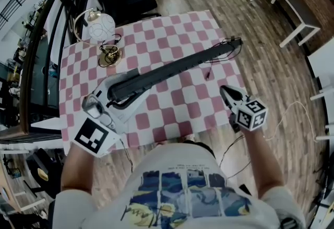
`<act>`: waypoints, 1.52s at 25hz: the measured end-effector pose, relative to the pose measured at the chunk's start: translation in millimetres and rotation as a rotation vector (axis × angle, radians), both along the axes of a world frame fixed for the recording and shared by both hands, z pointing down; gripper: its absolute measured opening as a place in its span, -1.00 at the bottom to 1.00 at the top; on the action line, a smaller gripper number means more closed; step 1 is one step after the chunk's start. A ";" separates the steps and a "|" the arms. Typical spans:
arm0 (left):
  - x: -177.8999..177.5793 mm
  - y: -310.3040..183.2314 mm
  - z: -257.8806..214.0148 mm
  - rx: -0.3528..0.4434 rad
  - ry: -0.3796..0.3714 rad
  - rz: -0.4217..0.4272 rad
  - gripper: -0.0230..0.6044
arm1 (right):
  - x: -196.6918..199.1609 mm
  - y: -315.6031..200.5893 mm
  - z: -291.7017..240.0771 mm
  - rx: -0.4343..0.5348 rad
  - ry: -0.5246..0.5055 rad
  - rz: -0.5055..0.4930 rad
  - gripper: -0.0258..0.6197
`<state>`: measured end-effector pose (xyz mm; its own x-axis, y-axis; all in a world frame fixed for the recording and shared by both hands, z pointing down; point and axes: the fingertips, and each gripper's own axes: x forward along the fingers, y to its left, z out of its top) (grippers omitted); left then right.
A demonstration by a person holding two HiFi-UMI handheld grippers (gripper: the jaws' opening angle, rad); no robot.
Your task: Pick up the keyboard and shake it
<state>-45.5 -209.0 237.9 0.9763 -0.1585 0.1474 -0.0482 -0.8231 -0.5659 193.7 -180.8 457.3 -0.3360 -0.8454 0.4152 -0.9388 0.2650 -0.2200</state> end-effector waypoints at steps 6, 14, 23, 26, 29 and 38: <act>-10.4 -24.2 38.9 -0.480 -0.011 -0.158 -0.62 | 6.5 2.3 0.8 -0.001 -0.002 0.003 -0.92; -5.4 -47.6 66.5 -0.765 0.098 -0.141 -0.62 | 14.6 -1.4 3.2 -0.005 0.000 0.000 -0.92; -7.8 -63.9 100.3 -1.192 0.199 -0.154 -0.62 | 24.8 -3.1 6.9 -0.013 -0.006 -0.005 -0.92; -8.9 -67.9 113.9 -1.360 0.236 -0.164 -0.62 | 27.8 -2.8 9.7 -0.015 -0.008 -0.013 -0.92; -11.3 -70.0 125.4 -1.480 0.258 -0.183 -0.62 | 29.1 -1.5 10.4 -0.020 -0.011 -0.021 -0.92; -2.8 -70.3 124.0 -1.334 0.233 -0.218 -0.62 | 34.1 -6.5 11.1 -0.017 -0.019 -0.048 -0.92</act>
